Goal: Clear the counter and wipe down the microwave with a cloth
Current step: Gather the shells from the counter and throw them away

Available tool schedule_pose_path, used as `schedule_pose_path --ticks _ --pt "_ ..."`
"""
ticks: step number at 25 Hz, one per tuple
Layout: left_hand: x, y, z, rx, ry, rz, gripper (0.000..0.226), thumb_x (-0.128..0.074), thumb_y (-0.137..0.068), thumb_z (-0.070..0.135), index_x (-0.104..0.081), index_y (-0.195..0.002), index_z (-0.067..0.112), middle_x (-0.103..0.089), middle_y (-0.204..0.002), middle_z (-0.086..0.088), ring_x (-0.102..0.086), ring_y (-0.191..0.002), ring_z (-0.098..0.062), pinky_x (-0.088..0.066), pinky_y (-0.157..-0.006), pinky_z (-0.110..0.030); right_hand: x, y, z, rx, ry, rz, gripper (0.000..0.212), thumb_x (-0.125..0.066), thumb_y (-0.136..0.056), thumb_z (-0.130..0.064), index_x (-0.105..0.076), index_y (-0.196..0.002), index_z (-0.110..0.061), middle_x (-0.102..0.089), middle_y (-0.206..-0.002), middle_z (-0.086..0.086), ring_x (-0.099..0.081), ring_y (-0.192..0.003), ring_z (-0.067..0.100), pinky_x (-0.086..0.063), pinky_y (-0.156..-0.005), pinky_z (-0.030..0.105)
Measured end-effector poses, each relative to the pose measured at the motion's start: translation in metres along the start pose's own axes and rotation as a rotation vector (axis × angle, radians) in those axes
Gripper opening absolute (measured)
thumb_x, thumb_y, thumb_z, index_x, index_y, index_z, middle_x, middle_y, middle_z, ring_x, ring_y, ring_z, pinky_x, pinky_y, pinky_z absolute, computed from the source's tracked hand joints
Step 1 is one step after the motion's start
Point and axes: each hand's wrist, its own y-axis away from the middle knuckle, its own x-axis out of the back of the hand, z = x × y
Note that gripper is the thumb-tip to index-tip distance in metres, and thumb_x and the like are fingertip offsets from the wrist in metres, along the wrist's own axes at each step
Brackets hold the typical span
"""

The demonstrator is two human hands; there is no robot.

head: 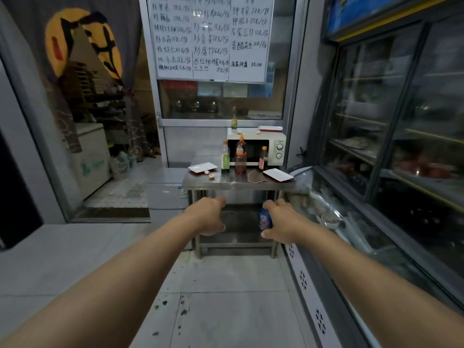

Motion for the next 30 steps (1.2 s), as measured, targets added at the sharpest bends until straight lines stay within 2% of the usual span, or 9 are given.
schedule_pose_path --ticks 5,10,13,20,25,30 --pt "0.000 -0.110 -0.027 0.011 0.027 0.024 0.055 -0.068 -0.081 0.024 -0.043 -0.130 0.020 -0.056 -0.120 -0.005 -0.054 -0.104 -0.021 -0.049 -0.086 -0.035 0.003 -0.121 0.028 0.014 -0.026 0.018 0.072 -0.065 -0.082 -0.033 -0.028 -0.142 -0.017 -0.029 -0.144 0.011 -0.029 -0.134 0.032 -0.036 -0.107 0.045" --pt "0.009 -0.222 -0.056 0.073 0.055 0.052 0.049 -0.068 -0.080 0.023 -0.047 -0.124 0.023 -0.058 -0.119 -0.004 -0.052 -0.095 -0.015 -0.042 -0.074 -0.026 0.009 -0.244 0.054 0.064 -0.088 0.018 0.078 -0.065 -0.084 -0.032 -0.021 -0.146 -0.019 -0.017 -0.154 0.009 -0.024 -0.140 0.029 -0.032 -0.111 0.042" --pt "0.012 -0.276 -0.075 0.120 0.045 0.052 0.055 -0.068 -0.080 0.025 -0.043 -0.129 0.022 -0.056 -0.124 -0.006 -0.055 -0.104 -0.021 -0.042 -0.077 -0.028 0.010 -0.303 0.065 0.076 -0.099 0.021 0.076 -0.065 -0.084 -0.033 -0.022 -0.145 -0.019 -0.012 -0.156 0.010 -0.025 -0.140 0.029 -0.032 -0.111 0.041" --pt "0.000 -0.398 -0.133 0.180 0.106 0.012 0.063 -0.069 -0.081 0.024 -0.038 -0.136 0.022 -0.054 -0.130 -0.008 -0.056 -0.109 -0.021 -0.042 -0.080 -0.026 -0.005 -0.437 0.083 0.089 -0.112 -0.027 0.072 -0.064 -0.085 -0.033 -0.025 -0.144 -0.018 -0.022 -0.152 0.008 -0.024 -0.139 0.028 -0.030 -0.109 0.039" --pt "0.001 -0.494 -0.193 0.185 0.090 0.012 0.066 -0.069 -0.081 0.025 -0.038 -0.138 0.017 -0.052 -0.135 -0.009 -0.051 -0.121 -0.025 -0.042 -0.094 -0.031 -0.013 -0.540 0.075 0.088 -0.069 -0.030 0.065 -0.064 -0.085 -0.035 -0.030 -0.138 -0.018 -0.035 -0.139 0.011 -0.041 -0.124 0.030 -0.039 -0.095 0.034" --pt "-0.004 -0.575 -0.241 0.209 0.114 -0.017 0.066 -0.068 -0.082 0.028 -0.037 -0.138 0.015 -0.051 -0.135 -0.010 -0.050 -0.121 -0.025 -0.041 -0.095 -0.030 -0.027 -0.628 0.066 0.072 -0.108 -0.056 0.063 -0.064 -0.083 -0.033 -0.034 -0.135 -0.016 -0.038 -0.132 0.010 -0.044 -0.119 0.030 -0.041 -0.092 0.037"
